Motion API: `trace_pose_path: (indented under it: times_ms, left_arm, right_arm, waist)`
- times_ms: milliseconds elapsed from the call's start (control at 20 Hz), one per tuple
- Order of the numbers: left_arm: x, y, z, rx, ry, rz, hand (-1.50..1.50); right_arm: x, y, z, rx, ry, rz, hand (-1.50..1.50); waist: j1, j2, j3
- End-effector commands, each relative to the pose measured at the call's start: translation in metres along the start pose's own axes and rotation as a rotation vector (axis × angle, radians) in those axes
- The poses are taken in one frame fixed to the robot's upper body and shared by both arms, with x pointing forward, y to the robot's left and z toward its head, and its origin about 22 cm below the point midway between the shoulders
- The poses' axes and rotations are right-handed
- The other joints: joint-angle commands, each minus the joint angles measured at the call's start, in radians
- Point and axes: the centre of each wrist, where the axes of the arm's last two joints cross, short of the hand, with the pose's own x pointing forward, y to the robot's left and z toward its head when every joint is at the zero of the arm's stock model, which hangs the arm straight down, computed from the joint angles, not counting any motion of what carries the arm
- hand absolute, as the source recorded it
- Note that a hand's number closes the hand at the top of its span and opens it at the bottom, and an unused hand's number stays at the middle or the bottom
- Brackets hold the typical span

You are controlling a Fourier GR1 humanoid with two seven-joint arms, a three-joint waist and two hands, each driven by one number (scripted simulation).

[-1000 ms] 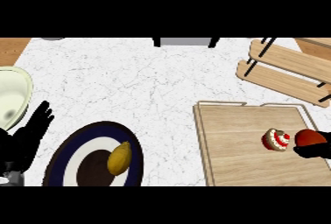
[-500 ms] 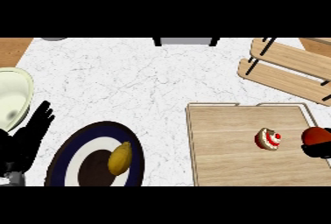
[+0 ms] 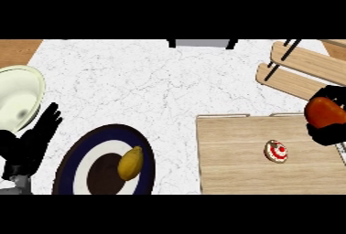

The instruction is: Pick the tomato from the tray and place it in the tiered shelf

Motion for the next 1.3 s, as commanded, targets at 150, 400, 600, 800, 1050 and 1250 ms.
trace_pose_path:
  times_ms: [150,400,600,800,1050,1250]
  left_arm:
    - [-0.007,0.021,0.002,0.029,-0.006,0.008,0.00]
    - [-0.001,0.017,-0.002,0.061,-0.001,0.012,0.00]
    - [-0.005,0.001,0.003,0.046,0.001,0.005,0.00]
    - [0.011,0.006,0.010,0.056,0.004,0.004,0.00]
    - [0.014,0.007,0.017,0.048,-0.004,0.013,0.00]
    - [0.008,0.011,0.006,0.012,0.013,0.013,0.00]
  right_arm:
    - [0.033,-0.005,0.041,-0.188,-0.302,0.020,1.50]
    - [0.046,-0.046,0.072,-0.219,-0.351,-0.252,1.50]
    - [0.039,-0.076,0.101,-0.273,-0.338,-0.311,1.50]
    - [0.028,-0.122,0.118,-0.343,-0.363,-0.294,1.50]
    - [0.034,-0.140,0.136,-0.455,-0.349,-0.327,1.50]
    - [0.039,-0.172,0.130,-0.542,-0.267,-0.240,1.50]
  waist:
    - [-0.046,0.001,0.002]
    - [-0.053,-0.001,0.001]
    - [-0.052,-0.001,0.001]
    - [-0.045,-0.001,0.002]
    - [-0.032,0.001,0.002]
    - [-0.027,0.004,0.001]
